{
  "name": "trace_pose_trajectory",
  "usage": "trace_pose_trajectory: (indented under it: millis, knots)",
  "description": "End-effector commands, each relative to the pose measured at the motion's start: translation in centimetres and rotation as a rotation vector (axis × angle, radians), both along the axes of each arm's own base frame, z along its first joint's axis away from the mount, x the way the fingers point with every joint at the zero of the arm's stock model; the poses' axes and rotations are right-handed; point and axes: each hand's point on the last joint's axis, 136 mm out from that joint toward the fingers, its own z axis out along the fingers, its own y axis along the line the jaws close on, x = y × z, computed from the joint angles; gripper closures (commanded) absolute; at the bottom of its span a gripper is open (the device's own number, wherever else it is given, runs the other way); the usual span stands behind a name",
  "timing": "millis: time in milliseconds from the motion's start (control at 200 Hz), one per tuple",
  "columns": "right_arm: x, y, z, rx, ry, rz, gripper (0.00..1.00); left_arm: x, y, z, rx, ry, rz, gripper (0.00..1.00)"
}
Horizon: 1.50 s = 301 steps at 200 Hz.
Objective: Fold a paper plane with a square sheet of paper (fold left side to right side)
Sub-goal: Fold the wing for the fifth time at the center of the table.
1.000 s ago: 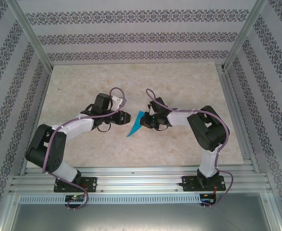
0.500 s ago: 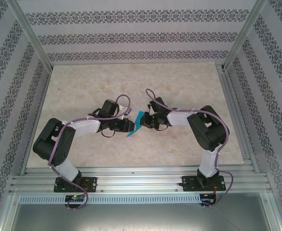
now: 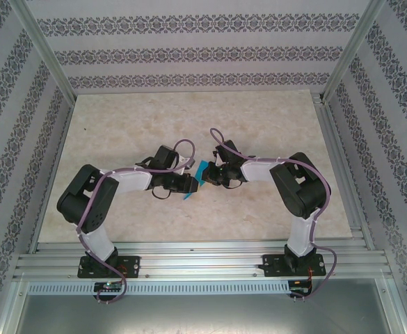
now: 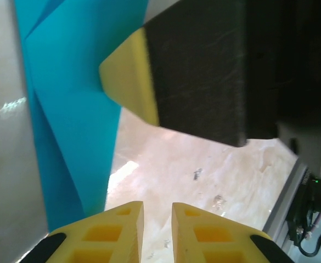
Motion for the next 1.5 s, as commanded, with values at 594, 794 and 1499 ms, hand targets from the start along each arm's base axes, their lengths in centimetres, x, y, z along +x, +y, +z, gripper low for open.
trace_pose_trajectory:
  millis: [594, 794, 1499]
  knots:
    - [-0.8, -1.4, -2.2, -0.113, 0.025, 0.004, 0.89, -2.2, 1.3, -4.4, 0.118, 0.055, -0.022, 0.78]
    - [0.1, -0.8, -0.8, -0.076, -0.013, 0.008, 0.88, -3.6, 2.2, -6.3, 0.184, 0.083, -0.022, 0.79]
    - [-2.0, 2.3, 2.9, 0.098, -0.046, 0.049, 0.9, -5.1, 3.4, -8.1, 0.238, 0.111, -0.009, 0.86]
